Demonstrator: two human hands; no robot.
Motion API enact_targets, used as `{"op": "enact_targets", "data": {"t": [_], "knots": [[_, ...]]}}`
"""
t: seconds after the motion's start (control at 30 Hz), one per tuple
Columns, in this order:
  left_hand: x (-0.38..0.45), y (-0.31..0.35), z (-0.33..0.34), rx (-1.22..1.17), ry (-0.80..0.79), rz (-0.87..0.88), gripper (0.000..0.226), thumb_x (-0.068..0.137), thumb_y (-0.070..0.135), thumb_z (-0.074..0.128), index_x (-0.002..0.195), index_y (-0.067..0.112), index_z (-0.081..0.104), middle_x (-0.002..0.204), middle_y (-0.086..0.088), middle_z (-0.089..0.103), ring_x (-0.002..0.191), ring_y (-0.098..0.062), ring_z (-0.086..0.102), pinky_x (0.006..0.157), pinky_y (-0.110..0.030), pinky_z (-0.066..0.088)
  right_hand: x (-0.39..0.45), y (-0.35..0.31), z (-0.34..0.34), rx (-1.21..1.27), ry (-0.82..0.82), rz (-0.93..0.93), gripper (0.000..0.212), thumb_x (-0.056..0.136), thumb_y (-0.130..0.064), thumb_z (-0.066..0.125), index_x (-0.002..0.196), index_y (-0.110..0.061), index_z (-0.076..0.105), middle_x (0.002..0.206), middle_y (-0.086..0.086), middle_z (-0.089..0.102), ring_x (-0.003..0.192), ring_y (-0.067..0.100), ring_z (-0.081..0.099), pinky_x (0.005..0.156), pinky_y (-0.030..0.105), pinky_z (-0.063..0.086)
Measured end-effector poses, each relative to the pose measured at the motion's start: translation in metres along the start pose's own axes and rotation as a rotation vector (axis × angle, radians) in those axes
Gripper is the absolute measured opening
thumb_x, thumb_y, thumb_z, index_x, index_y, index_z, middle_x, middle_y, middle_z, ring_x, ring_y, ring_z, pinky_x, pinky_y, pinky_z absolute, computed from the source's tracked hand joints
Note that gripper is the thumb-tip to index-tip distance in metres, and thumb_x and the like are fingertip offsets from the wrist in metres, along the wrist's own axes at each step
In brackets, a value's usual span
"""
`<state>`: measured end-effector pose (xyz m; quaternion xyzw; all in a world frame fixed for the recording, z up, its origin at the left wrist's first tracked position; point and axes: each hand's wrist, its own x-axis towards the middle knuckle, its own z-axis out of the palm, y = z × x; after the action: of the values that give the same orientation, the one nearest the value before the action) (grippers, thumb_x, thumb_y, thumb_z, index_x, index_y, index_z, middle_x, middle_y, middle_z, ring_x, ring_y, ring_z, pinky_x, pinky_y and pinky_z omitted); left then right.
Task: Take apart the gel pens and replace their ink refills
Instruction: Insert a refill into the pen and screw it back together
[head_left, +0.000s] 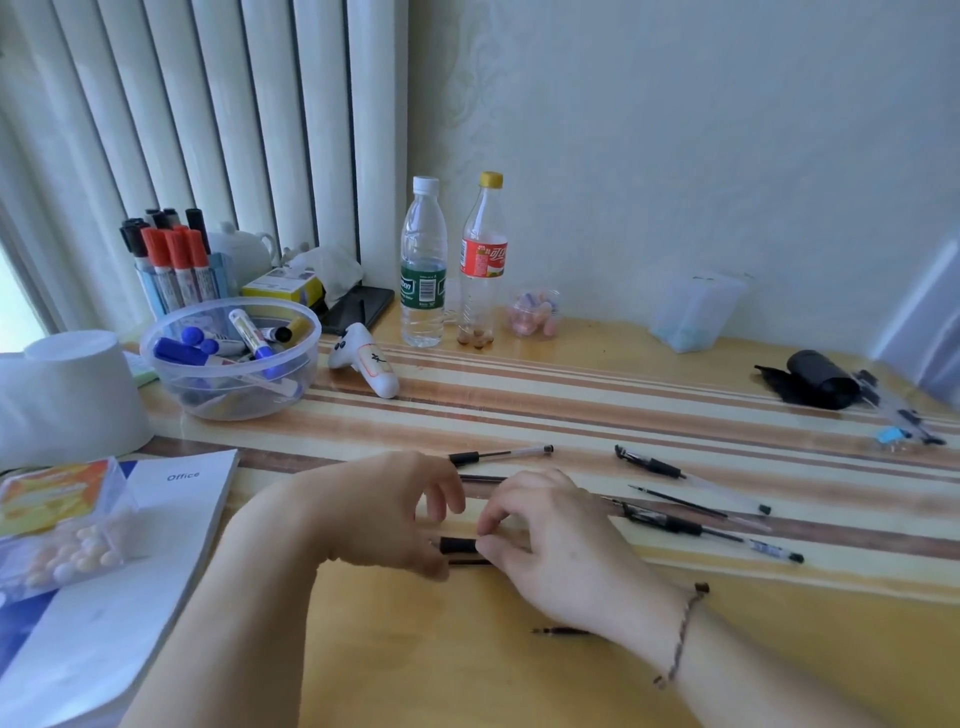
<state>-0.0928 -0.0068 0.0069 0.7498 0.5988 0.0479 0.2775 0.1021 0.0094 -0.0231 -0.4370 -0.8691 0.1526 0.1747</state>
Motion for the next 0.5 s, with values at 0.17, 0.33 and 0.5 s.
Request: {"op": "enact_targets", "data": {"t": [0.17,0.33,0.5], "knots": [[0.011,0.008,0.013,0.079,0.015,0.031,0.039,0.071,0.044,0.078,0.105,0.040,0.058,0.103,0.021,0.055,0.090,0.001,0.056,0.078,-0.025,0.053,-0.002,0.034,-0.048,0.127,0.134,0.086,0.006,0.087,-0.036,0.063,0.087,-0.032,0.068,0.092,-0.018,0.064,0.087,-0.007,0.055,0.076,0.016,0.042],[0.016,0.010,0.014,0.104,0.019,0.040,0.016,0.081,0.033,0.070,0.094,0.037,0.061,0.096,0.018,0.059,0.086,-0.001,0.057,0.077,-0.024,0.053,-0.027,0.095,-0.099,0.127,0.241,0.259,0.010,0.082,-0.021,0.072,0.080,-0.030,0.071,0.074,-0.011,0.068,0.060,-0.009,0.056,0.056,0.011,0.038],[0.012,0.004,0.008,0.121,0.040,-0.017,0.013,0.081,0.031,0.069,0.087,0.039,0.061,0.089,0.018,0.060,0.081,-0.001,0.059,0.074,-0.021,0.053,-0.045,0.127,-0.089,0.011,0.139,0.324,0.005,0.081,-0.035,0.071,0.082,-0.039,0.069,0.084,-0.017,0.065,0.070,-0.009,0.053,0.061,0.021,0.039]]}}
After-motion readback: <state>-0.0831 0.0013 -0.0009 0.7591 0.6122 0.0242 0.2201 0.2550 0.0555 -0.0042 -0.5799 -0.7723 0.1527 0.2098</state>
